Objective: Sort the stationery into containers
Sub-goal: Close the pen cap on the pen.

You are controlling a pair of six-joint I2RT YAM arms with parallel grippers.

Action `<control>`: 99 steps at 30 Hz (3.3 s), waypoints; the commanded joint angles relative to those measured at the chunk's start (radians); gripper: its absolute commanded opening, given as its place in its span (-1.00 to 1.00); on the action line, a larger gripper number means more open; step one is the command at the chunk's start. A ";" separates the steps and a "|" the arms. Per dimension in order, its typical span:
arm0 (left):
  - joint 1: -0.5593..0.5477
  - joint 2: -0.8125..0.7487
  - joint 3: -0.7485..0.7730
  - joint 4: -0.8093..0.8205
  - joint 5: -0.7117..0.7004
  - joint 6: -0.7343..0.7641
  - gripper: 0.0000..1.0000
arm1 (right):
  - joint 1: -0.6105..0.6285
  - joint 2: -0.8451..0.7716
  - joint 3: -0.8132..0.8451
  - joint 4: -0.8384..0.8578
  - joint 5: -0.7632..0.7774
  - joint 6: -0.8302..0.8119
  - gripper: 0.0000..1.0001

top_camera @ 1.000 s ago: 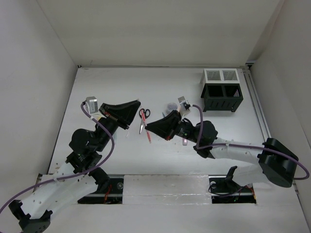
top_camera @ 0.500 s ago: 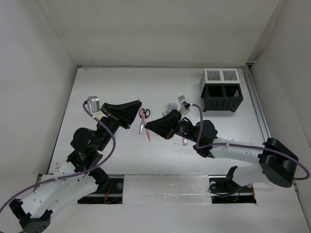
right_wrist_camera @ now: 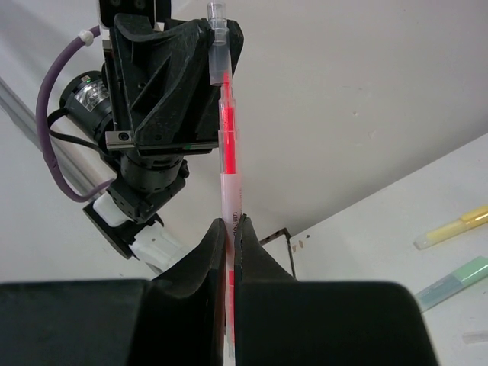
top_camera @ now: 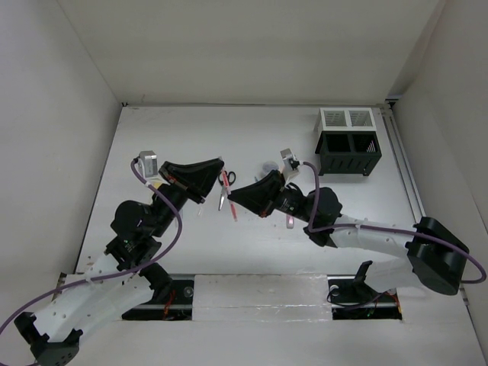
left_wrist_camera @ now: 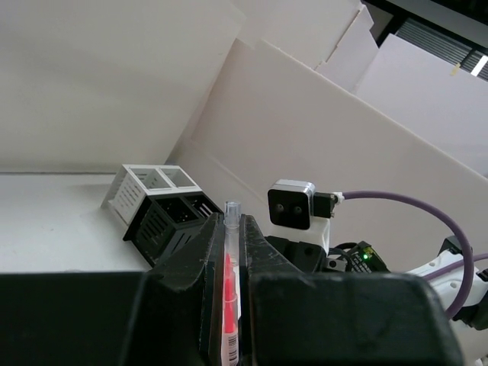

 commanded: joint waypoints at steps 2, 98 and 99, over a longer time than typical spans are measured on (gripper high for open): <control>0.001 -0.022 -0.008 0.044 0.028 0.010 -1.00 | -0.014 -0.040 0.048 0.056 0.011 0.002 -1.00; -0.010 0.035 0.097 -0.158 -0.083 -0.014 -0.42 | -0.070 -0.015 0.360 -0.348 -0.277 0.017 -1.00; -0.010 0.046 0.097 -0.158 -0.093 -0.014 -0.20 | -0.069 -0.015 0.359 -0.348 -0.277 0.017 -1.00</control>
